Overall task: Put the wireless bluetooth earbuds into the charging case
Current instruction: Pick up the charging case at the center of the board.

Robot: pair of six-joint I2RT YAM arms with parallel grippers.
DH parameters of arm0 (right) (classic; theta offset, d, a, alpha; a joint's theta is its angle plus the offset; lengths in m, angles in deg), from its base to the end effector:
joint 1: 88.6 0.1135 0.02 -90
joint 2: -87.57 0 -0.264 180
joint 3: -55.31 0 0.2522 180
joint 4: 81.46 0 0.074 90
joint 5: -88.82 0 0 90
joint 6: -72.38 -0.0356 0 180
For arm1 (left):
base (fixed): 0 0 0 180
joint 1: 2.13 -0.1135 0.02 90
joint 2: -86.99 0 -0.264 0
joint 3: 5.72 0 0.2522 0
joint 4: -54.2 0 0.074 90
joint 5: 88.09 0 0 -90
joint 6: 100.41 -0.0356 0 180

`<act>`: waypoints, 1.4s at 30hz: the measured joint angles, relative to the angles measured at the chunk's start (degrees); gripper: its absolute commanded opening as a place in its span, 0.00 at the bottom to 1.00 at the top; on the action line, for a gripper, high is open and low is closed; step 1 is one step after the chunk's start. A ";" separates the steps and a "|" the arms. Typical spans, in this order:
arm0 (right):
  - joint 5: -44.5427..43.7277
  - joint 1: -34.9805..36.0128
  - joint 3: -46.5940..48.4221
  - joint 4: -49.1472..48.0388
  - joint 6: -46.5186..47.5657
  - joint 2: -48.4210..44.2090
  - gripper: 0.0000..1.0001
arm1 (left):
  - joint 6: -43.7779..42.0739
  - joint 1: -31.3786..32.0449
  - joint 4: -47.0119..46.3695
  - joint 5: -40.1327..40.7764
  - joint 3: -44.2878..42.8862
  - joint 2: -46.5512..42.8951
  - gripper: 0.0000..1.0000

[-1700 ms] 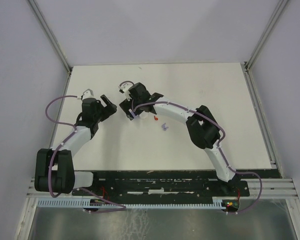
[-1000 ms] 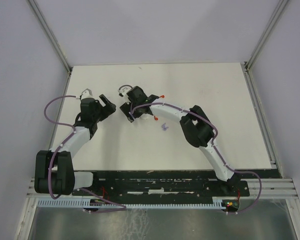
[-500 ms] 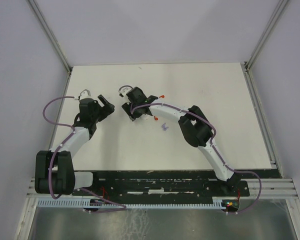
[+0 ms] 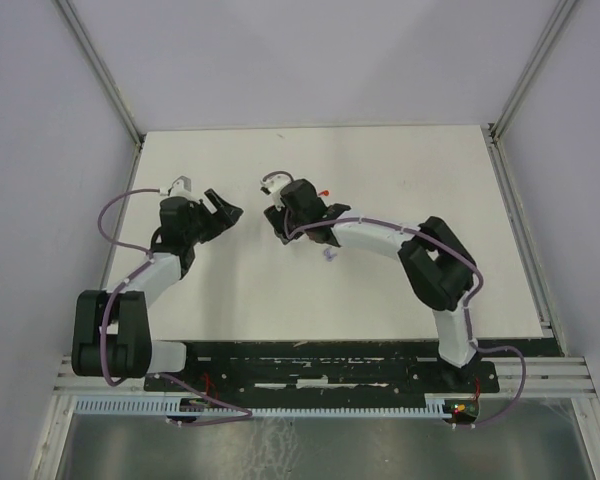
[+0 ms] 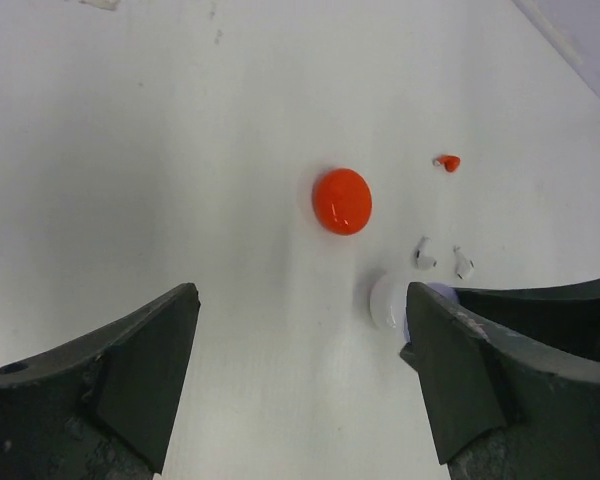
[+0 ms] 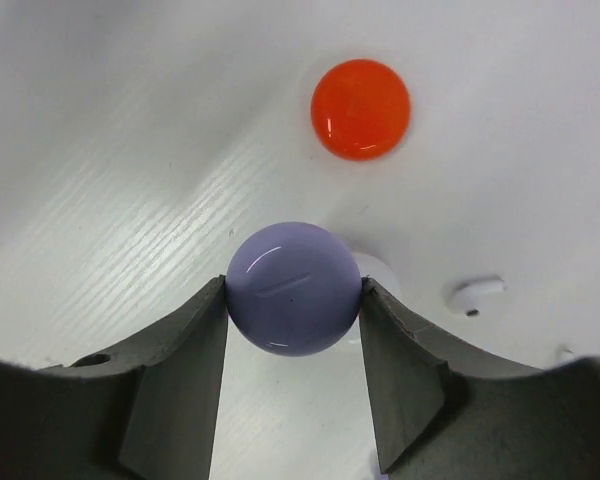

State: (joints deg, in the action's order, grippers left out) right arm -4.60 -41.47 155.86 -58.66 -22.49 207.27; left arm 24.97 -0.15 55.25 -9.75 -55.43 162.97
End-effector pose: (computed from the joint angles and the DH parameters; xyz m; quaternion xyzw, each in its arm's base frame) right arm 0.3217 0.3434 0.1869 -0.3178 0.8560 0.1539 0.3777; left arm 0.2785 -0.0168 0.2080 -0.1936 0.8290 -0.2479 0.4624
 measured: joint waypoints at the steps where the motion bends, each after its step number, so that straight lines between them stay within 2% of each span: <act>1: -0.11 -0.13 -1.64 -0.85 0.02 -1.95 0.49 | 0.37 0.07 -1.55 -1.66 0.42 0.63 0.90; 7: -0.28 -1.25 -11.87 -8.74 -0.02 -15.89 0.48 | 3.04 3.10 -8.20 -7.78 2.12 4.02 0.88; 13: 0.24 -1.51 -18.60 -11.08 -0.44 -22.86 0.47 | 6.82 10.29 -15.85 -10.40 2.16 6.43 0.86; 27: 4.96 -1.53 -22.29 -9.79 -0.92 -26.12 0.47 | 14.91 14.82 -30.03 -15.21 2.38 9.99 0.85; 42: 5.92 -2.75 -23.30 -9.79 -1.05 -26.12 0.47 | 19.61 19.26 -38.56 -18.25 2.60 14.62 0.69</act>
State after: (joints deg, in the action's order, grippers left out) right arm 1.33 -44.22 132.56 -68.45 -23.54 181.15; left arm 44.57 19.10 16.69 -28.00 -52.82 177.60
